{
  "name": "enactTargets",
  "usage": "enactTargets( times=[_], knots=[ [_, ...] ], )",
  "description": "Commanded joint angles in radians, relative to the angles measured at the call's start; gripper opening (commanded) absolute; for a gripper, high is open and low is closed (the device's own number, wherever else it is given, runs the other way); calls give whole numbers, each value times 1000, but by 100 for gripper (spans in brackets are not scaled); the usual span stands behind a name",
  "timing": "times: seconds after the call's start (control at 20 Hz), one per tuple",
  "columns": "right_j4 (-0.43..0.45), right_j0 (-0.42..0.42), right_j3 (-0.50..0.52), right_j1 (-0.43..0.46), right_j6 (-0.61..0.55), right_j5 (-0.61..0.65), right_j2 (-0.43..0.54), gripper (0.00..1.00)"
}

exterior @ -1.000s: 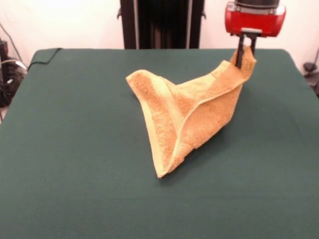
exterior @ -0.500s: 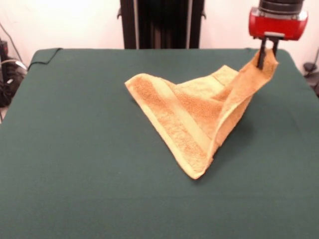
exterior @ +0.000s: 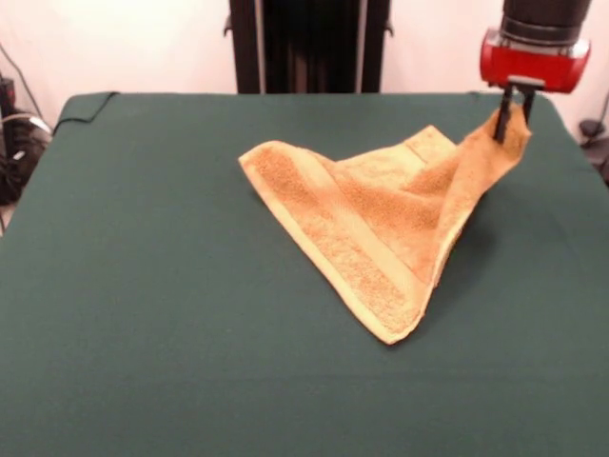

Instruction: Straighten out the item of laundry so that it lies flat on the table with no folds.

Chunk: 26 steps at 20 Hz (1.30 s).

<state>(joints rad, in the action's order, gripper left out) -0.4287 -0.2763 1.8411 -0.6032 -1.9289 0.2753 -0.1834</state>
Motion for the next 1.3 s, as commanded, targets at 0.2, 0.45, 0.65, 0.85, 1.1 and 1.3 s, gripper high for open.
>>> enactTargets(
  times=[0.2,0.45,0.65,0.85,1.1,1.3],
  knots=[
    [-89,-45,-65,93,-286,-58,38,0],
    [-108,-29,-58,93,-285,-86,72,0],
    [-129,-29,-60,88,-293,-84,84,0],
    [-148,-31,-68,85,-297,-76,90,0],
    [-171,-25,-61,76,-291,-79,108,0],
    [-183,-30,-66,74,-287,-64,105,0]
  ],
)
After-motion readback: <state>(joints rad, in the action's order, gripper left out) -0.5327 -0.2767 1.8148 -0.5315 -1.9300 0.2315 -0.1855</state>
